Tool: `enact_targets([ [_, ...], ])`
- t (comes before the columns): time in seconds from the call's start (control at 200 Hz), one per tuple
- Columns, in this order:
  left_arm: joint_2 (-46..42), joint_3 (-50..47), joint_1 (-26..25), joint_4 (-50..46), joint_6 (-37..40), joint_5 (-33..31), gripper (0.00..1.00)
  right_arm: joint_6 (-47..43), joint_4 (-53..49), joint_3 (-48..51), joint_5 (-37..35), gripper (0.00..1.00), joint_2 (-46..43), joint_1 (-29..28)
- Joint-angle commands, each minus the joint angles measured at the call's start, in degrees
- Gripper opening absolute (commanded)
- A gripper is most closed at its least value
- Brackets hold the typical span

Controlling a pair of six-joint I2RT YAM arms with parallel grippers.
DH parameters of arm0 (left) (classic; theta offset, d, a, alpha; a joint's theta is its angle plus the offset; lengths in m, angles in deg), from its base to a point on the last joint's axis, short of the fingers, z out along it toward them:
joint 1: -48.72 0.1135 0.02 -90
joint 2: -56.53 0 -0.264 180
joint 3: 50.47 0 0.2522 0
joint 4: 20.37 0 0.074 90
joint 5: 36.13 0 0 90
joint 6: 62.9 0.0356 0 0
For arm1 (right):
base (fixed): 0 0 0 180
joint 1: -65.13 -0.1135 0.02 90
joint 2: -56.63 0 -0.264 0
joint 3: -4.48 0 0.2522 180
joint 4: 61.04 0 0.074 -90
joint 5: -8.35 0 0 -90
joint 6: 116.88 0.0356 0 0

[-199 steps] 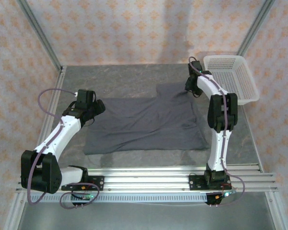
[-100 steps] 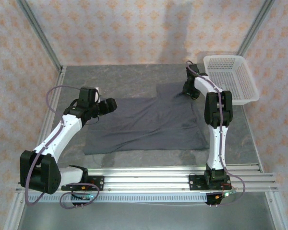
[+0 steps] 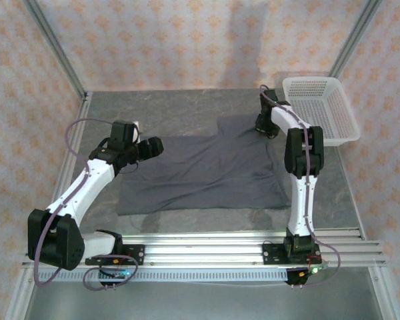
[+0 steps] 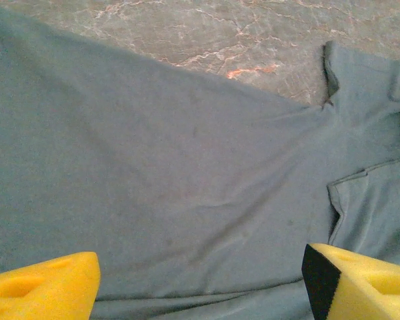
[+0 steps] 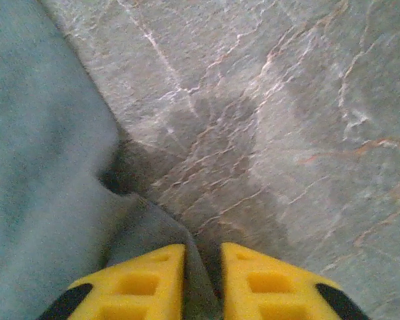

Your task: Fold the inside-out t-shirt

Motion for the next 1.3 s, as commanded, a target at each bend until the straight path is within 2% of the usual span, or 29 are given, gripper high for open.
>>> enact_targets([
  [0.0, -0.26, 2.98, -0.48, -3.84, -1.78, -6.85, 0.81, -0.19, -5.62, -0.09, 1.24, 0.07, 1.48, -0.39],
  [0.12, 1.46, 5.95, 1.30, -6.33, -3.08, -13.45, 0.82, -0.44, -6.55, -3.19, 0.18, 0.00, -0.71, -0.39],
  [0.255, 8.82, 10.88, 6.24, -6.38, -2.31, -13.28, 0.82, -0.61, -4.36, -3.08, 1.00, 0.00, -5.23, -0.39],
  [0.34, 14.78, 14.41, 7.24, -5.45, -1.27, -14.25, 0.81, -0.09, -2.97, -1.97, 2.15, 0.00, -6.69, -0.38],
  [0.41, 19.44, 17.54, 7.68, -4.97, -0.92, -14.94, 0.86, 0.18, -2.21, -0.87, 2.71, 0.00, -7.28, -0.48],
  [0.53, 27.36, 24.16, 8.65, -4.74, 0.36, -16.61, 0.85, 0.10, -1.56, 0.80, 2.92, 0.00, -7.36, -0.47],
  [0.59, 31.94, 28.49, 9.26, -5.59, 1.26, -17.08, 0.79, -0.14, -1.84, 0.98, 3.14, 0.00, -7.12, -0.48],
  [0.675, 38.56, 34.72, 10.08, -7.11, 2.45, -16.67, 0.63, -0.38, -1.89, 1.35, 3.10, 0.00, -7.03, -0.48],
  [0.731, 42.78, 38.47, 10.54, -8.32, 2.53, -17.01, 0.57, -0.53, -1.91, 1.41, 2.90, 0.00, -7.01, -0.41],
  [0.781, 46.25, 41.90, 11.21, -10.14, 2.09, -16.73, 0.53, -0.65, -2.00, 1.41, 2.85, 0.00, -6.98, -0.48],
  [0.886, 50.96, 45.91, 12.75, -12.65, 1.00, -15.04, 0.54, -0.97, -2.43, 1.02, 2.54, 0.00, -7.11, -0.48],
  [1.091, 51.45, 42.84, 14.57, -10.50, 0.60, -10.74, 0.58, -1.36, -3.04, 0.50, 2.23, 0.00, -6.91, -0.48],
  [1.191, 52.51, 42.75, 14.68, -9.12, 1.06, -6.41, 0.54, -1.15, -3.66, -0.21, 2.36, 0.00, -6.31, -0.48],
  [1.296, 53.32, 42.75, 14.68, -9.34, 0.37, -4.75, 0.53, -0.95, -3.98, -0.43, 2.17, 0.00, -6.14, -0.43],
])
